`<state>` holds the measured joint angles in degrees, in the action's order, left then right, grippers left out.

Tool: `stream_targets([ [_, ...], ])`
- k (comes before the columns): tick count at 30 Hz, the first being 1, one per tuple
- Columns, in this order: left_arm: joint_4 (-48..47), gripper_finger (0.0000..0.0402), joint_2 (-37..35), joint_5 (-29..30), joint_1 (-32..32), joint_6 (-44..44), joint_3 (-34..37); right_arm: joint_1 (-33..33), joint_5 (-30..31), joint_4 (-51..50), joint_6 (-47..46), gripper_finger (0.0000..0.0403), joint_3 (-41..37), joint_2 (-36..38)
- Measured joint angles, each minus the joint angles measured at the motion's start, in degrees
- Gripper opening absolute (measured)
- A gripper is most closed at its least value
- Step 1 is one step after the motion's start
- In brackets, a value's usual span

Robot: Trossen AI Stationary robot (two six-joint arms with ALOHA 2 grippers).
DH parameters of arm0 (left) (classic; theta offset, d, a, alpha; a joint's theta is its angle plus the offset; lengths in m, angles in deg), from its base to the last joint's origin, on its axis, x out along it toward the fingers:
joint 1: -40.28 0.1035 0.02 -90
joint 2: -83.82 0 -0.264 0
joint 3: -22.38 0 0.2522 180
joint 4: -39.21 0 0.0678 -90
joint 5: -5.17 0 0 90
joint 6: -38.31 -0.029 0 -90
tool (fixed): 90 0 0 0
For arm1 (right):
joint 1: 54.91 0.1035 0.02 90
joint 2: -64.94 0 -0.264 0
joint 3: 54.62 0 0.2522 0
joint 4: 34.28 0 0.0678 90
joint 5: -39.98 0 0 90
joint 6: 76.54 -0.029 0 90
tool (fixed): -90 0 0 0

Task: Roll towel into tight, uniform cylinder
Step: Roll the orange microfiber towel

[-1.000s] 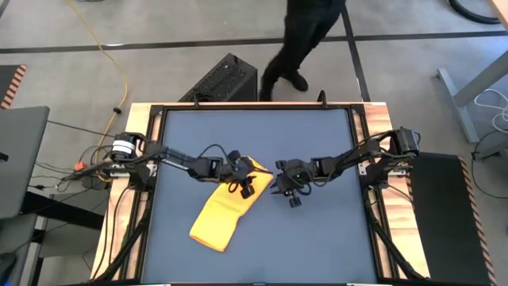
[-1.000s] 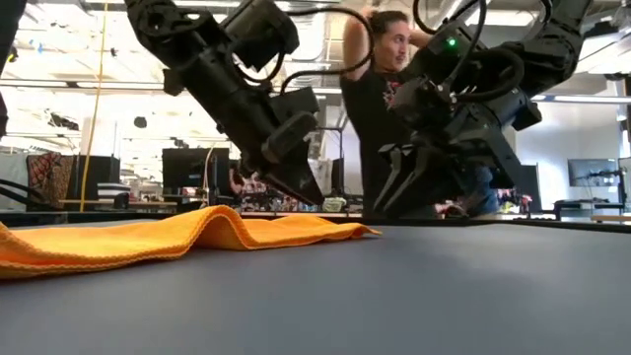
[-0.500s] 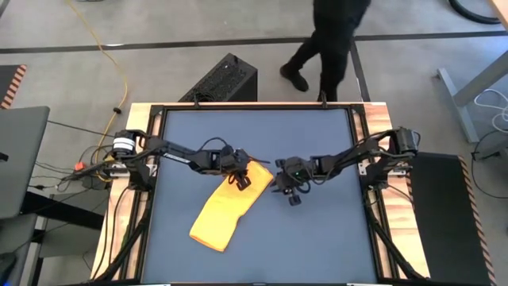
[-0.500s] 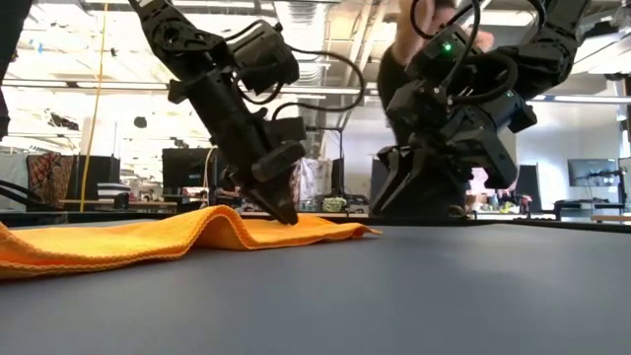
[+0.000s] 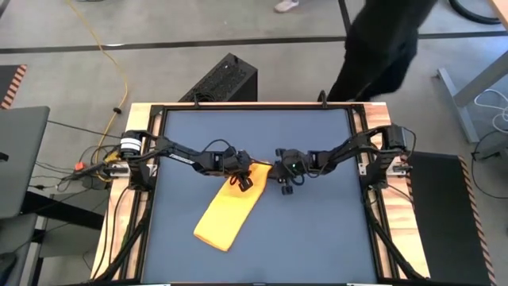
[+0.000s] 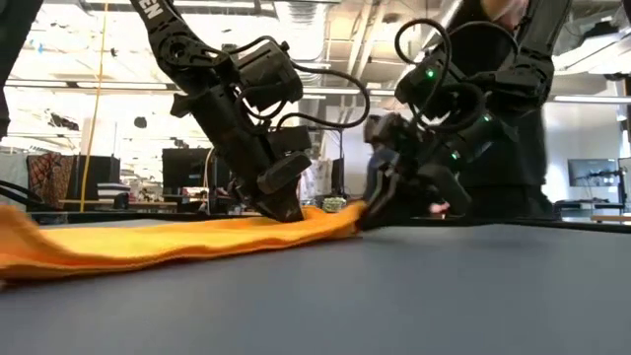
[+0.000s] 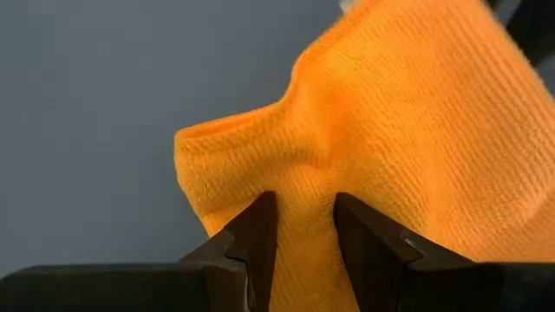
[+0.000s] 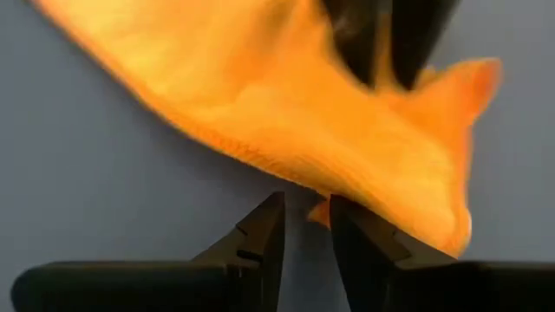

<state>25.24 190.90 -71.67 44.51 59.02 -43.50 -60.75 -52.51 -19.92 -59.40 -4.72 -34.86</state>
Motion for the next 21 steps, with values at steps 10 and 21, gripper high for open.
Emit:
stream_targets([
  [10, 0.02, 0.0110, 0.16, -0.34, 0.02, -0.83, 0.11, -2.77, 0.24, -2.08, 3.64, 0.0122, 0.05, 3.07],
  [21, -0.24, 0.0110, 0.23, 0.79, 0.17, -0.98, 0.17, -3.07, 2.63, -5.03, 4.38, 0.0122, 0.05, 3.07],
])
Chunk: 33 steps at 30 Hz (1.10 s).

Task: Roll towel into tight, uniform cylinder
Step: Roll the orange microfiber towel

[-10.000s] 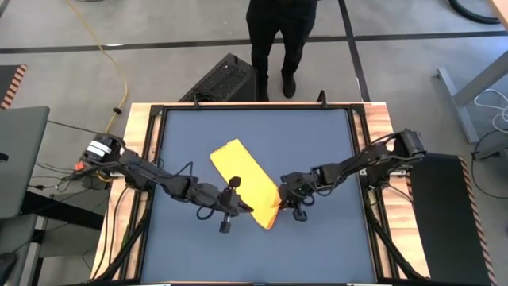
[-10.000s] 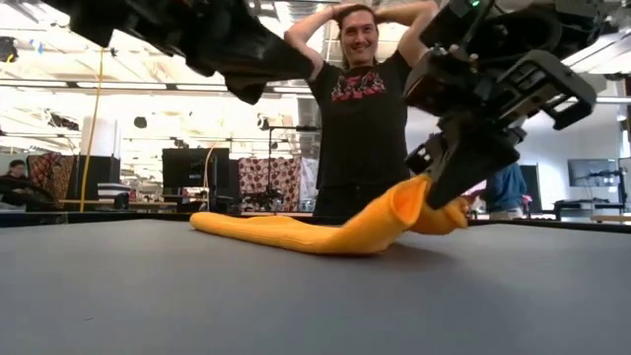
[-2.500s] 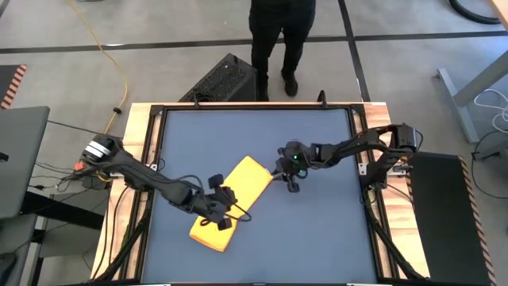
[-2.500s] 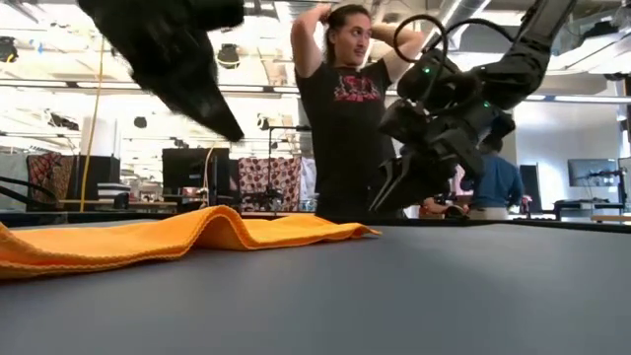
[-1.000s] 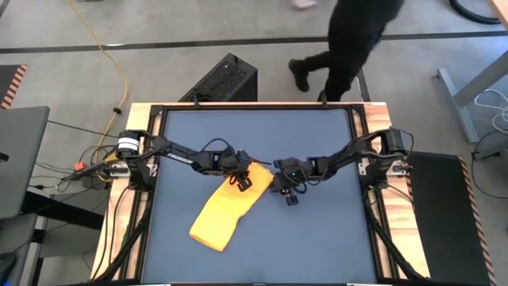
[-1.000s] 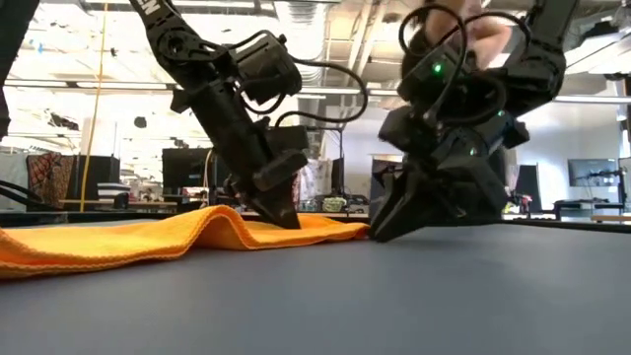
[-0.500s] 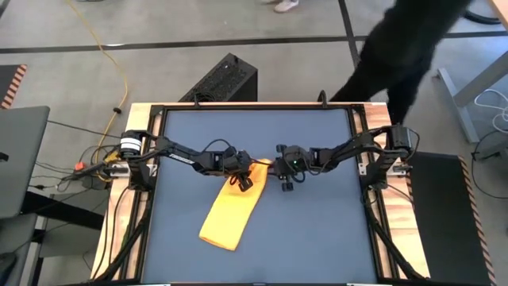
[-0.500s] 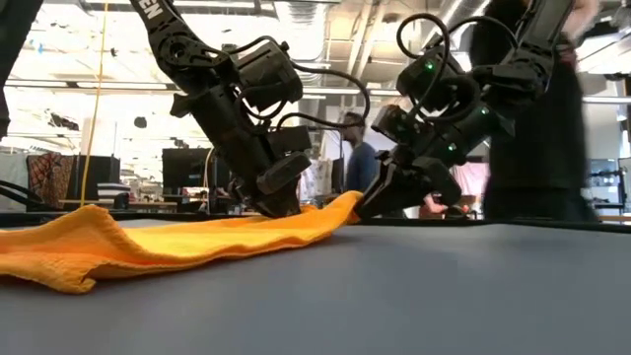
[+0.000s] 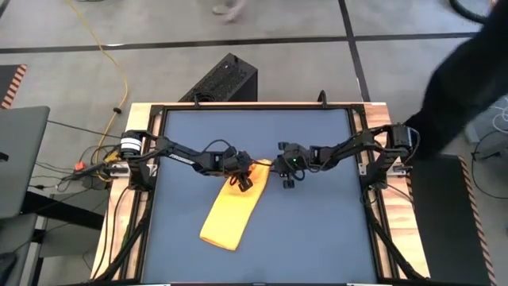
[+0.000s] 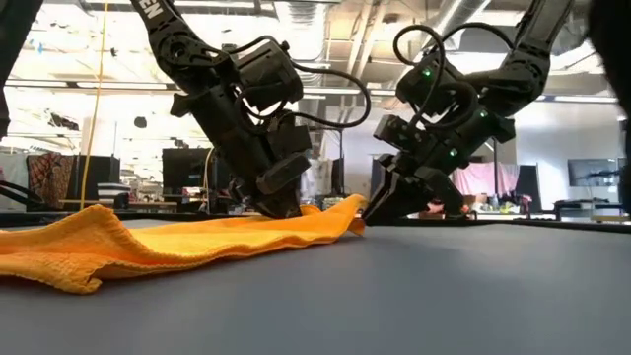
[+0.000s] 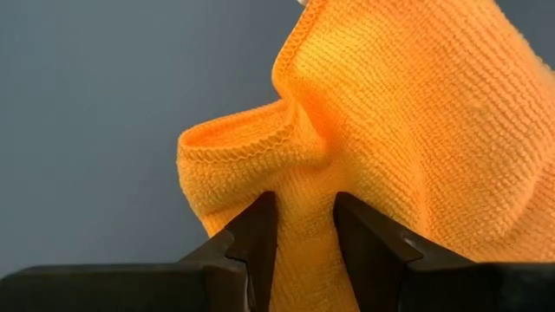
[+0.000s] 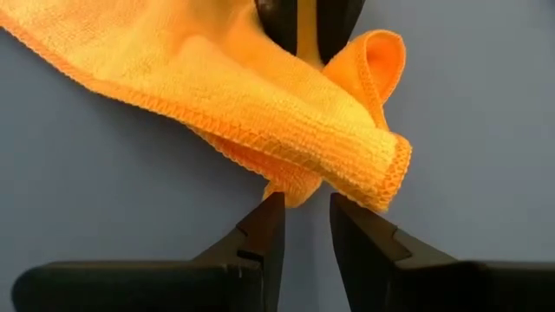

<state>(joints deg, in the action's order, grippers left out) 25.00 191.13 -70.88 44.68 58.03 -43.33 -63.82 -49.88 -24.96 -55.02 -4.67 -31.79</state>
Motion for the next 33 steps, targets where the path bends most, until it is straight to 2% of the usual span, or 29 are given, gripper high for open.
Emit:
stream_targets([
  [11, 0.37, 0.0110, 0.04, 1.42, 0.49, 0.00, 0.04, 0.72, -1.49, -0.09, 0.36, 0.0122, 0.00, -1.40],
  [20, 0.34, 0.0110, 0.07, 0.48, 0.59, 0.46, 0.04, 1.14, -1.52, 6.49, -1.21, 0.0119, 0.03, -5.68],
  [23, 0.34, 0.0110, 0.07, 0.22, 0.61, 0.48, 0.07, 1.16, -0.84, 6.32, -1.73, 0.0096, 0.04, -5.68],
  [28, 0.35, 0.0110, 0.07, 0.03, 0.63, 0.83, 0.09, 1.20, 1.20, 5.86, -0.30, 0.0019, 0.04, -5.29],
  [30, 0.35, 0.0110, 0.07, 0.00, 0.63, 0.87, 0.09, 1.27, 2.24, 5.55, 1.43, 0.0015, 0.05, -5.24],
  [33, 0.40, 0.0110, 0.07, 0.03, 0.48, 0.87, 0.09, 2.62, 7.17, 1.52, 5.45, 0.0024, 0.98, -4.62],
])
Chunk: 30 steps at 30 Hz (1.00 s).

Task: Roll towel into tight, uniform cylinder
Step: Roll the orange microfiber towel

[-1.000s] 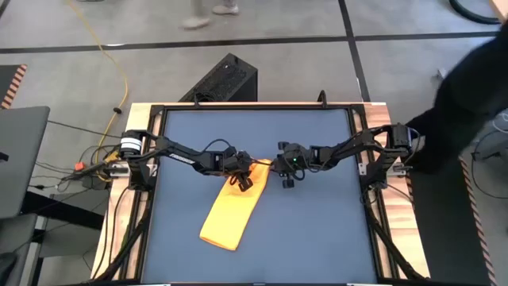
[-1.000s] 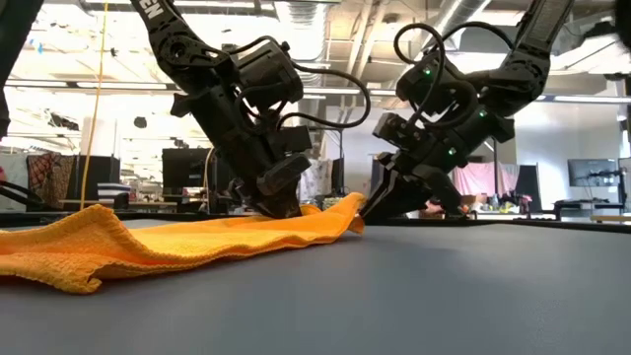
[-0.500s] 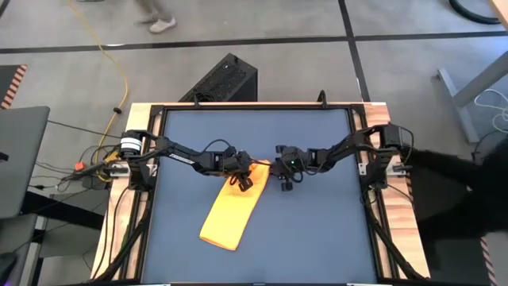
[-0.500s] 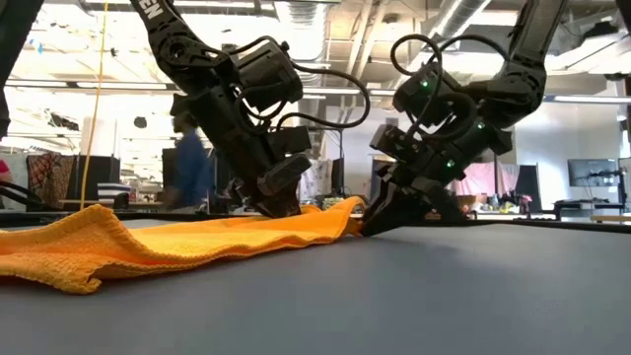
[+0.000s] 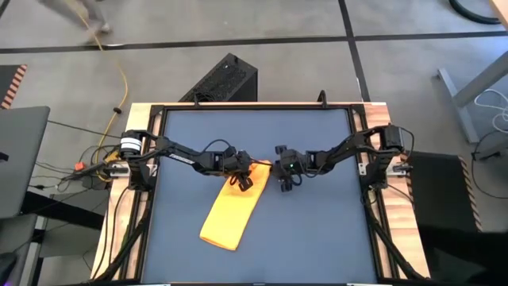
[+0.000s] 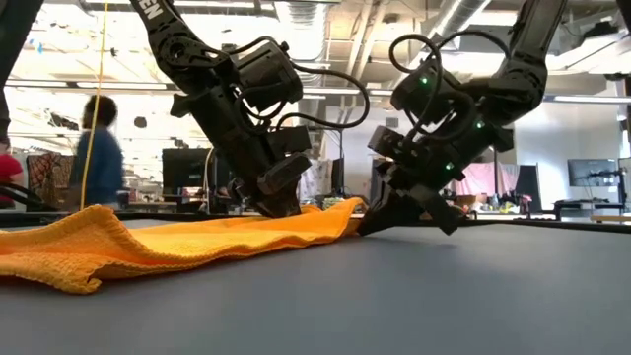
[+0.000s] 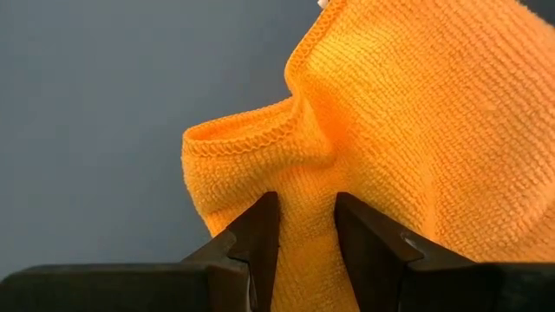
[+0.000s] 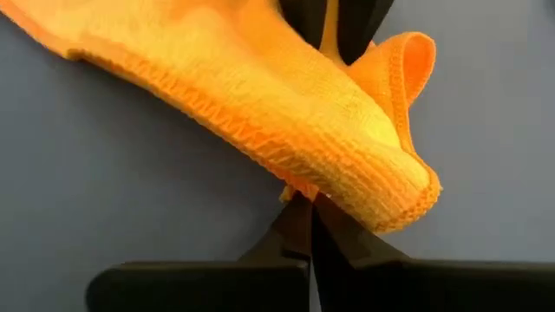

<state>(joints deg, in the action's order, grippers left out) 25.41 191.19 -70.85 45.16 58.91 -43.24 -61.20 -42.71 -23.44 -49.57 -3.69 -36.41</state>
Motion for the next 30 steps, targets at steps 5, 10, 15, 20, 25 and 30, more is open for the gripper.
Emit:
stream_targets([
  [5, 0.99, 0.0108, 0.00, -1.36, 0.04, -0.04, 0.07, 3.55, 11.36, -10.68, 8.63, 0.0014, 3.07, 1.84],
  [10, 2.05, 0.0096, 0.02, -1.40, 0.04, -0.57, 0.11, 8.38, 23.50, -15.26, 20.06, 0.0014, 6.05, 2.50],
  [15, 3.16, 0.0084, 0.11, -1.82, 0.04, -0.66, 0.07, 11.93, 23.20, -18.89, 26.25, 0.0014, 6.83, 2.41],
  [20, 3.42, 0.0058, 0.11, -1.97, 0.04, -0.66, 0.07, 13.10, 20.59, -20.40, 20.66, 0.0015, 6.69, 0.09],
  [25, 3.51, 0.0022, 0.11, -2.39, 0.04, -0.58, 0.02, 12.88, 15.95, -21.16, 11.80, 0.0029, 6.78, -1.60],
  [30, 3.16, 0.0003, 0.11, -2.58, 0.00, -0.18, -0.04, 12.68, 15.79, -22.06, 8.07, 0.0067, 6.77, -0.43],
])
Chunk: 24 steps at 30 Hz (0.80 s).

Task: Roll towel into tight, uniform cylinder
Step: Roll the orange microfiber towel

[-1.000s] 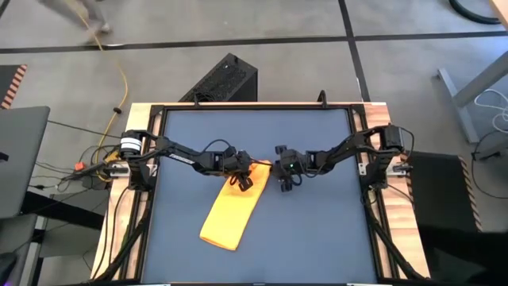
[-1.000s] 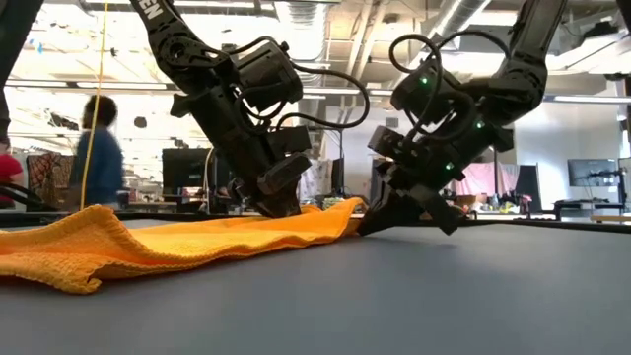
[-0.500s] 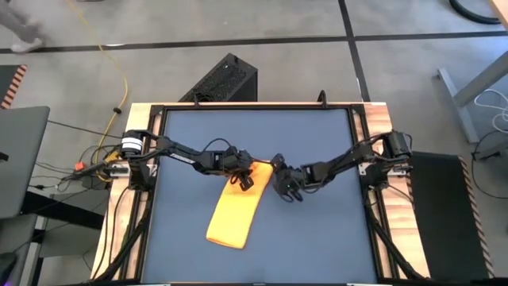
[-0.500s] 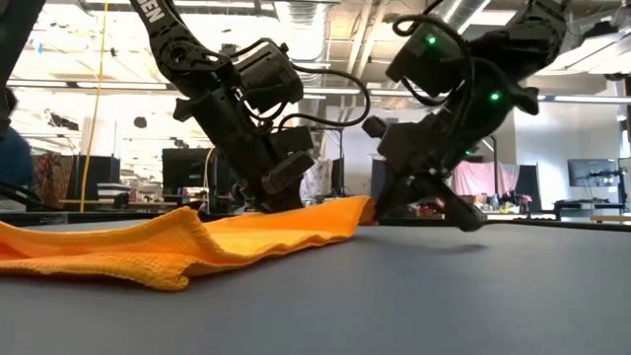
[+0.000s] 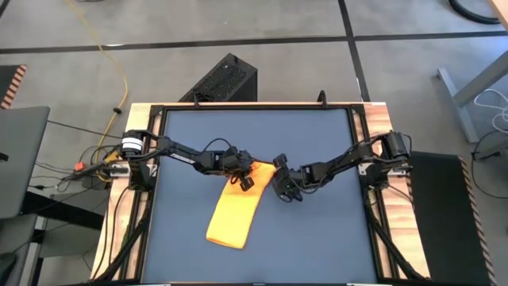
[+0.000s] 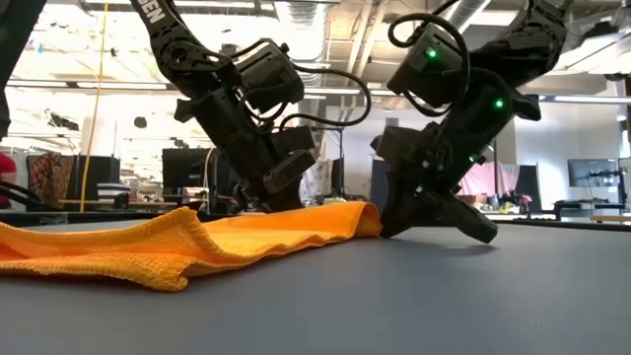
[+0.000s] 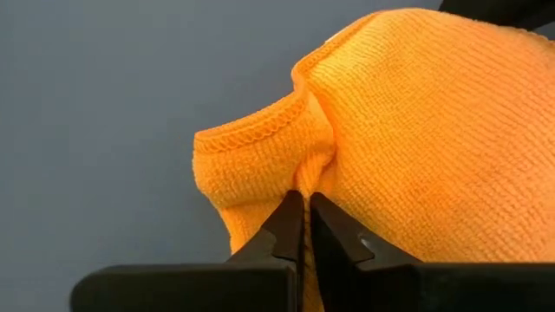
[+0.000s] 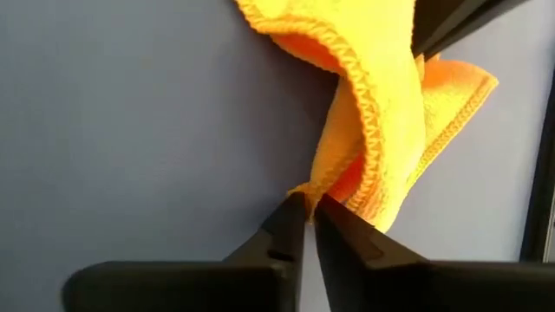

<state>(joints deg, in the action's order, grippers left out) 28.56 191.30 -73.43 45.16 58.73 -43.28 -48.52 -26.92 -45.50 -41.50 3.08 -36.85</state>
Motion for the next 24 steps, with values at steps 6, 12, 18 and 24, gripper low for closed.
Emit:
stream_targets([
  [6, -1.74, 0.0001, -0.06, 0.04, 0.00, -0.26, -0.11, 0.80, -2.00, -8.85, -3.17, 0.0107, -0.46, 7.65],
  [12, -2.73, 0.0000, -0.16, -0.80, -0.03, -1.37, -0.11, -3.27, -18.79, -18.66, -9.28, 0.0126, -0.35, 17.39],
  [18, -4.25, 0.0000, -2.98, -5.69, -0.50, -3.37, 0.28, -11.00, -36.56, -8.44, -18.35, 0.0122, -1.61, 19.64],
  [24, -3.44, 0.0000, -7.94, -6.58, -2.16, -4.81, 0.28, -9.64, -38.87, 3.32, -22.97, 0.0119, -7.78, 15.78],
])
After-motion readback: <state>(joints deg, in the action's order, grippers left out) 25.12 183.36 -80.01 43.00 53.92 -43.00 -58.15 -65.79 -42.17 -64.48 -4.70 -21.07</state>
